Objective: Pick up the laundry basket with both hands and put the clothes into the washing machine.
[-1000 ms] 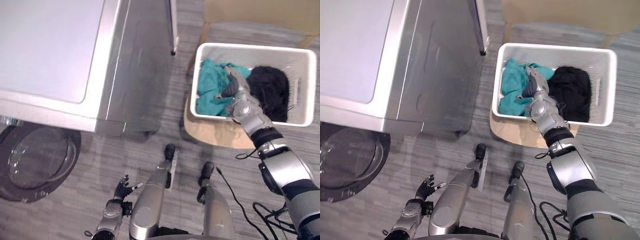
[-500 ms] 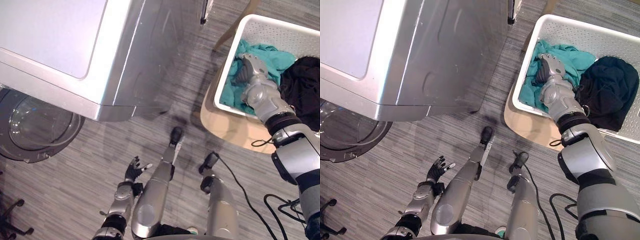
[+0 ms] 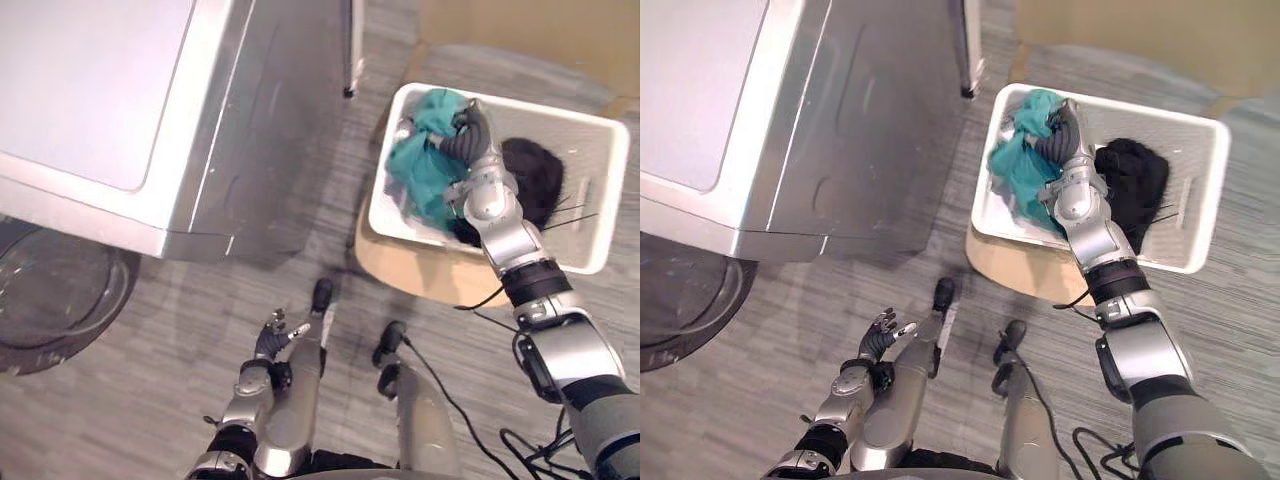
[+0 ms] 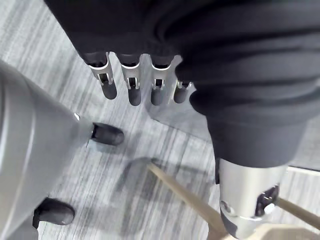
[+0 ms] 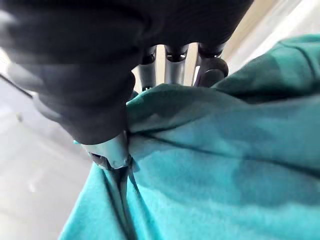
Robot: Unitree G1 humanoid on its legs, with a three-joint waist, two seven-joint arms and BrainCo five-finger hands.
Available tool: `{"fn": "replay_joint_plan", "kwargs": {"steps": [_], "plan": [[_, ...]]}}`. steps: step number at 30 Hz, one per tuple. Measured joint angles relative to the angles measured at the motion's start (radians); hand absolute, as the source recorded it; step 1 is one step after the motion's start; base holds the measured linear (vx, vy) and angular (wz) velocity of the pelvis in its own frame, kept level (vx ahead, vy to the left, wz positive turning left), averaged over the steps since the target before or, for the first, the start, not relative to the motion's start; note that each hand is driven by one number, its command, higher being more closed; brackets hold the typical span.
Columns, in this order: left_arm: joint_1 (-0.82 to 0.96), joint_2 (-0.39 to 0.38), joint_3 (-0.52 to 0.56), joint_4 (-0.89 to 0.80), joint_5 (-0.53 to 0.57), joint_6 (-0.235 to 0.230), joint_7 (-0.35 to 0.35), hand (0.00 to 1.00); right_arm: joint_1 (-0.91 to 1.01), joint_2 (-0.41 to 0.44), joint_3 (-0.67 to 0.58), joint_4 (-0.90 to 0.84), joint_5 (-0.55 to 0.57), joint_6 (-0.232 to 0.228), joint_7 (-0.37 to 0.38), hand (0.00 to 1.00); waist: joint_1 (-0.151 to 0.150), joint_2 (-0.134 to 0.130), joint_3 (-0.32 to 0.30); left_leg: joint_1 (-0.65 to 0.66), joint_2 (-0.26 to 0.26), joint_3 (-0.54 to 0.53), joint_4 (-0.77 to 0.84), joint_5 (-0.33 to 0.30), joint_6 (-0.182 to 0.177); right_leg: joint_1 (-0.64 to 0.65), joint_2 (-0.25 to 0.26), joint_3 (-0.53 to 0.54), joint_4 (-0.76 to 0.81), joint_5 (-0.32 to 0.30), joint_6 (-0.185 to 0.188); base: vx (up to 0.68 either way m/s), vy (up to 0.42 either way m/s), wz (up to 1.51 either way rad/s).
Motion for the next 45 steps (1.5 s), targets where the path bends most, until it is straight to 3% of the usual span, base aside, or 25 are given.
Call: {"fn": "replay_joint_plan", "kwargs": {"steps": [4,5,8,13,16,17,19,20,22,23,24,25,26,27,28,29,31,34,36,38,40,45], "plan": [[0.043,0.027,0.000,-0.012,0.026,0.010,-0.003,0.00,0.198,0.116,-0.071,-0.196,0.097,-0.044,0.000,1.00,-0.014,-0.034,-0.063,0.053,0.003,0.001,-0.049,-0.001,-0.001,0.042,0.009,0.019,-0.045,-0.002,0.002,-0.04,0.005,-0.13],[0.067,0.034,0.001,-0.014,0.033,0.012,-0.006,0.00,0.273,0.178,-0.070,-0.258,0.128,-0.058,0.009,1.00,-0.026,-0.040,-0.074,0.087,0.001,0.002,-0.056,-0.005,-0.002,0.079,0.009,0.022,-0.059,-0.004,0.006,-0.01,0.012,-0.05],[0.154,0.042,0.003,-0.013,0.049,0.032,-0.016,0.00,0.471,0.299,-0.012,-0.404,0.194,-0.107,0.052,1.00,-0.029,-0.056,-0.172,0.142,0.000,0.036,-0.057,-0.029,-0.005,0.129,0.010,0.055,-0.084,-0.004,0.014,0.01,0.016,-0.22],[0.232,0.065,0.004,-0.021,0.078,0.035,-0.023,0.00,0.604,0.365,0.127,-0.530,0.274,-0.166,0.138,1.00,-0.034,-0.070,-0.249,0.237,0.007,0.111,-0.057,-0.055,-0.006,0.181,0.016,0.134,-0.095,0.003,0.018,0.01,0.007,-0.49],[0.228,0.068,0.000,-0.021,0.105,0.033,-0.026,0.00,0.637,0.377,0.146,-0.554,0.290,-0.196,0.163,1.00,-0.062,-0.071,-0.257,0.239,0.008,0.099,-0.040,-0.055,-0.003,0.162,0.012,0.148,-0.010,-0.007,0.029,-0.01,0.004,0.05],[0.221,0.063,0.001,-0.024,0.114,0.028,-0.027,0.00,0.644,0.379,0.136,-0.554,0.297,-0.196,0.161,1.00,-0.058,-0.064,-0.258,0.218,0.022,0.088,-0.013,-0.056,0.005,0.154,0.023,0.194,0.053,-0.027,0.057,-0.06,0.009,0.43],[0.217,0.062,0.000,-0.028,0.115,0.021,-0.026,0.00,0.654,0.384,0.129,-0.568,0.297,-0.198,0.159,1.00,-0.064,-0.061,-0.256,0.209,0.014,0.025,0.024,-0.059,0.009,0.133,-0.002,0.233,0.329,-0.125,0.043,-0.07,-0.074,1.04],[0.226,0.064,0.000,-0.061,0.116,0.023,-0.025,0.00,0.653,0.389,0.142,-0.575,0.295,-0.203,0.159,1.00,-0.058,-0.058,-0.255,0.183,-0.005,-0.024,0.061,-0.061,0.005,0.157,-0.022,0.274,0.434,-0.152,0.061,-0.07,-0.166,1.23],[0.240,0.066,0.000,-0.123,0.116,0.024,-0.022,0.00,0.629,0.390,0.164,-0.576,0.290,-0.204,0.159,1.00,-0.040,-0.070,-0.265,0.128,-0.021,-0.076,0.105,-0.061,-0.003,0.208,-0.034,0.296,0.403,-0.171,0.062,-0.17,-0.276,0.98],[0.248,0.061,-0.008,-0.176,0.116,0.032,-0.022,0.00,0.595,0.394,0.191,-0.575,0.286,-0.204,0.159,1.00,-0.020,-0.064,-0.265,0.072,-0.016,-0.103,0.130,-0.045,-0.027,0.224,-0.021,0.268,0.329,-0.234,0.053,-0.27,-0.312,0.75],[0.255,0.055,-0.011,-0.197,0.116,0.036,-0.021,0.00,0.582,0.395,0.200,-0.574,0.284,-0.204,0.160,1.00,-0.018,-0.057,-0.266,0.048,-0.013,-0.117,0.139,-0.037,-0.038,0.229,-0.012,0.240,0.301,-0.256,0.044,-0.33,-0.304,0.58],[0.270,0.038,-0.029,-0.229,0.114,0.050,-0.021,0.00,0.563,0.388,0.212,-0.573,0.284,-0.205,0.158,1.00,-0.019,-0.028,-0.270,0.005,-0.002,-0.148,0.142,-0.016,-0.052,0.231,0.010,0.195,0.252,-0.288,0.013,-0.36,-0.285,0.52],[0.289,0.007,-0.061,-0.264,0.112,0.080,-0.023,0.00,0.533,0.352,0.211,-0.558,0.284,-0.205,0.156,1.00,-0.019,0.041,-0.264,-0.011,0.040,-0.165,0.080,0.022,-0.035,0.229,0.064,0.159,0.211,-0.292,-0.008,-0.39,-0.269,0.56],[0.289,-0.004,-0.069,-0.265,0.110,0.090,-0.023,0.00,0.526,0.335,0.207,-0.544,0.284,-0.206,0.154,1.00,-0.024,0.065,-0.261,-0.006,0.065,-0.144,0.046,0.002,-0.015,0.231,0.082,0.137,0.199,-0.276,-0.026,-0.39,-0.244,0.78],[0.283,-0.012,-0.099,-0.270,0.109,0.104,-0.024,0.00,0.522,0.307,0.197,-0.521,0.284,-0.206,0.144,1.00,-0.034,0.078,-0.258,0.000,0.085,-0.075,0.009,-0.108,0.045,0.234,0.076,0.094,0.161,-0.244,-0.059,-0.39,-0.170,1.03],[0.291,-0.016,-0.127,-0.312,0.109,0.117,-0.026,0.00,0.510,0.279,0.174,-0.484,0.284,-0.206,0.138,1.00,-0.047,0.060,-0.248,-0.005,0.079,-0.009,0.020,-0.148,0.036,0.237,0.052,0.050,0.137,-0.222,-0.078,-0.36,-0.152,1.19],[0.316,-0.012,-0.141,-0.403,0.109,0.131,-0.029,0.00,0.489,0.271,0.138,-0.434,0.282,-0.199,0.136,1.00,-0.053,0.038,-0.252,-0.006,0.044,0.087,0.181,-0.130,0.015,0.225,0.007,0.002,0.091,-0.168,-0.100,-0.30,-0.134,0.87],[0.343,0.002,-0.123,-0.554,0.105,0.148,-0.021,0.00,0.470,0.232,0.110,-0.406,0.262,-0.199,0.133,1.00,-0.053,0.063,-0.268,0.088,0.052,0.152,0.340,-0.166,0.008,0.219,0.010,-0.046,-0.010,-0.071,-0.113,-0.26,-0.073,0.55],[0.348,0.010,-0.124,-0.606,0.100,0.148,-0.014,0.00,0.470,0.227,0.098,-0.396,0.259,-0.199,0.132,1.00,-0.056,0.068,-0.271,0.184,0.055,0.151,0.305,-0.196,-0.011,0.219,0.012,-0.071,-0.041,-0.042,-0.105,-0.14,0.020,0.55],[0.345,0.010,-0.135,-0.683,0.073,0.140,0.005,0.00,0.469,0.219,0.071,-0.375,0.244,-0.198,0.129,1.00,-0.061,0.094,-0.287,0.313,0.075,0.140,0.090,-0.187,-0.039,0.222,0.039,-0.130,-0.084,-0.007,-0.069,-0.14,0.075,0.77],[0.339,0.021,-0.156,-0.743,0.069,0.135,0.025,0.00,0.466,0.212,0.048,-0.337,0.226,-0.196,0.122,1.00,-0.061,0.105,-0.299,0.338,0.087,0.114,0.002,-0.184,-0.047,0.221,0.047,-0.187,-0.083,0.004,-0.056,-0.13,0.142,0.78],[0.354,0.093,-0.173,-0.850,0.063,0.111,0.051,0.00,0.464,0.253,0.077,-0.297,0.226,-0.186,0.124,1.00,-0.043,0.084,-0.322,0.341,0.043,0.094,0.002,-0.184,-0.047,0.241,0.000,-0.199,-0.087,0.035,-0.014,-0.10,0.155,0.29]]}}
